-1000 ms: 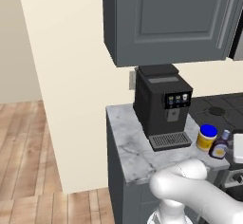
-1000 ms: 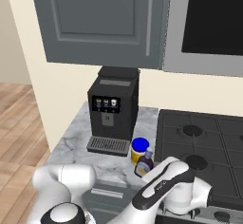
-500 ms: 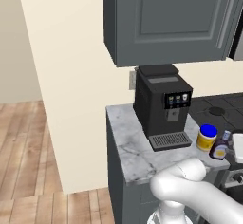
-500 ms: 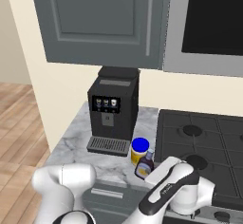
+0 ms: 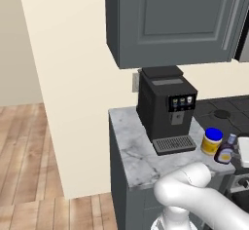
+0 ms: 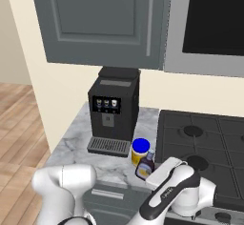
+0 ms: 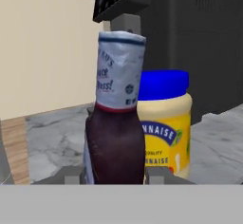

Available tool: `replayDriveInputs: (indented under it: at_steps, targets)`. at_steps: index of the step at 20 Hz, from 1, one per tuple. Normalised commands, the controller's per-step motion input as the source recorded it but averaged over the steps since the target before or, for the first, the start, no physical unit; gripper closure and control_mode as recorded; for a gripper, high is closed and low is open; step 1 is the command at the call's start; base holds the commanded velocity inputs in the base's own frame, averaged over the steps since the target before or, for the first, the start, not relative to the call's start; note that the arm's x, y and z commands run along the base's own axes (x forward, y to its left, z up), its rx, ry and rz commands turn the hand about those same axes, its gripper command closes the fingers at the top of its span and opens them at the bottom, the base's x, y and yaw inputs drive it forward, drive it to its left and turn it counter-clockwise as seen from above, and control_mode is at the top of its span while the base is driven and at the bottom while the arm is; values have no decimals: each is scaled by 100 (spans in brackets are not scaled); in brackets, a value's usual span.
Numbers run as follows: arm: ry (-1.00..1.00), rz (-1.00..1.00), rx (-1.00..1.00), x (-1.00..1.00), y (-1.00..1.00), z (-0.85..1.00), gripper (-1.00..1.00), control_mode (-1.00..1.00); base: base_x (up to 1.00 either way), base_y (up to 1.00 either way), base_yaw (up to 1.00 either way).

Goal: Take 2 condiments from the cabinet and move them on the counter near the stove.Make sure the condiments are lined up with each other, next to each other.

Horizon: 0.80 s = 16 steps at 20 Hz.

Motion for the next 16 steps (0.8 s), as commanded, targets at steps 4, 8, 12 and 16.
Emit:
replayDriveInputs:
  at_steps: [4,8,12,16]
  targets:
    - [0,-2,-3,1,11,-12,100,-100,0,0,0]
    - [0,0,-9,0,4,-15,100,-100,0,0,0]
    - [0,0,-11,0,14,-24,100,-100,0,0,0]
    - [0,0,-5,0,17,-18,100,-100,0,0,0]
